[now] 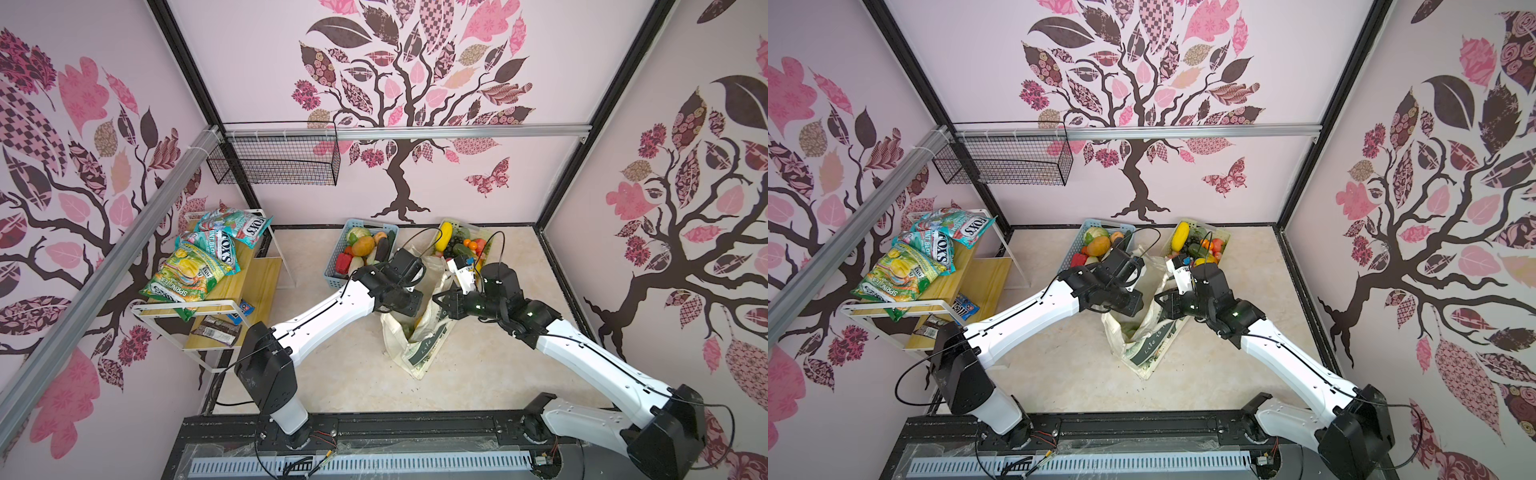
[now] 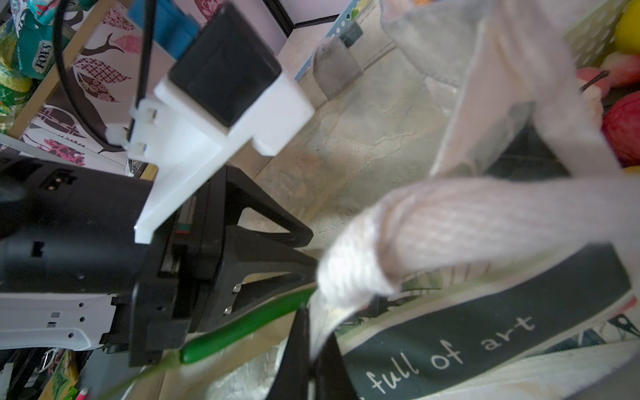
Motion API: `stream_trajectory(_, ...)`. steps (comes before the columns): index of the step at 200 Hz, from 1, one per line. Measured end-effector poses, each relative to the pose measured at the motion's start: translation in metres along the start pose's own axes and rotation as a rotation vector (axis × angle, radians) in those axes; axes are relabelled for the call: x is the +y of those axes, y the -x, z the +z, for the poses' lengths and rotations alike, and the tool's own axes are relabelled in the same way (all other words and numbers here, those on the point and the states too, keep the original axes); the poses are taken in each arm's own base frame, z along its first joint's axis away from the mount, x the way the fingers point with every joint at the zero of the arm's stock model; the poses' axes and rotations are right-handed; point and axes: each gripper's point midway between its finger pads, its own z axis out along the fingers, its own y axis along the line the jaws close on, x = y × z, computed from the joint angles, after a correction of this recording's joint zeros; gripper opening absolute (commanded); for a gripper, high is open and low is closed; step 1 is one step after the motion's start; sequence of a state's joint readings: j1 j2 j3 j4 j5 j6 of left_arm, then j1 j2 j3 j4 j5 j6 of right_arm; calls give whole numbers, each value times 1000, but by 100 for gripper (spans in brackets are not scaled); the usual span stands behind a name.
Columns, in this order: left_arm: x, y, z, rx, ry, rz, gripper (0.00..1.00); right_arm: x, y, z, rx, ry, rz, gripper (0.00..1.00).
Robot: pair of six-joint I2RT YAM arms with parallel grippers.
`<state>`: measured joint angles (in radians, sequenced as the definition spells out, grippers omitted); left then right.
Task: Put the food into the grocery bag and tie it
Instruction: 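Withdraw the left gripper from the bag back over the blue basket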
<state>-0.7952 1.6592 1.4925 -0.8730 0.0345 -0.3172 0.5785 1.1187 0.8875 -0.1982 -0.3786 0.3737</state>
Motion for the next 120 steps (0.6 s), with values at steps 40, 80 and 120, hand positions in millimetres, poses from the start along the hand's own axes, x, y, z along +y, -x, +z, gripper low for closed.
stream_trajectory(40, -2, 15, -7, -32, -8, -21, 52, 0, -3, -7, -15, -7, -4, 6)
stream_trajectory(80, 15, 31, -29, -99, -4, -79, 56, -5, -3, -9, -23, -34, 9, 6)
stream_trajectory(120, 54, 54, -92, -267, 47, -157, 58, -6, -4, -8, -24, -36, 19, 6)
